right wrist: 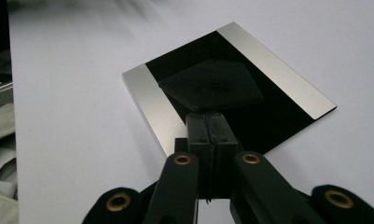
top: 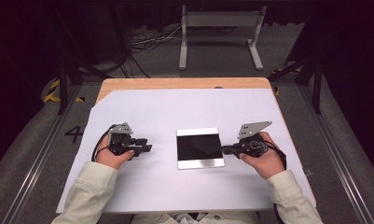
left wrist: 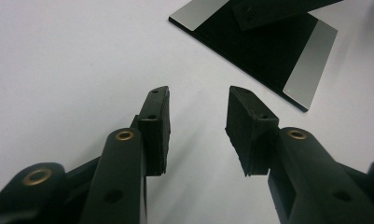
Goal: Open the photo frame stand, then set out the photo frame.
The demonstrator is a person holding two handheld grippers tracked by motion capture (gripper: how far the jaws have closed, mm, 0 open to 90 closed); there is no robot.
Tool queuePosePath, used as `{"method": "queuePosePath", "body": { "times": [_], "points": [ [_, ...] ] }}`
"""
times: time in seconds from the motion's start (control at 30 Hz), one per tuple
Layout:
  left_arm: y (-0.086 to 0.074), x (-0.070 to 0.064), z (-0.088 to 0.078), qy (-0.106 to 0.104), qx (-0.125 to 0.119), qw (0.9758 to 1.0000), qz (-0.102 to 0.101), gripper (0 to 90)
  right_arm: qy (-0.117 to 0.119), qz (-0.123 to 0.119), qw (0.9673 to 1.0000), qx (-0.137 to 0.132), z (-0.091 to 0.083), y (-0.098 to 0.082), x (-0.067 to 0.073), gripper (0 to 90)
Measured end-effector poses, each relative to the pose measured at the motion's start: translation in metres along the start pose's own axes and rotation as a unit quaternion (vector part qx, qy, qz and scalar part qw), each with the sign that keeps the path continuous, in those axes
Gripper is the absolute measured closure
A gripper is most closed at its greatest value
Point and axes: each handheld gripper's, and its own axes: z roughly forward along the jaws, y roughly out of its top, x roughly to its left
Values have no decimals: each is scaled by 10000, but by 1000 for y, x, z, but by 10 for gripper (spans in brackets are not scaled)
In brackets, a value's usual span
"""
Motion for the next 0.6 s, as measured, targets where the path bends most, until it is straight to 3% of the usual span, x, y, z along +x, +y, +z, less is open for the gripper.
{"method": "queuePosePath", "body": {
  "times": [0.3,0.6],
  "points": [
    [1,0,1,-8,9,10000,-22,603,77,5,9997,216,-9,1,1,854],
    [2,0,2,-25,32,10000,15,603,9,58,10000,7,-22,2,-1,815]
  ]
}}
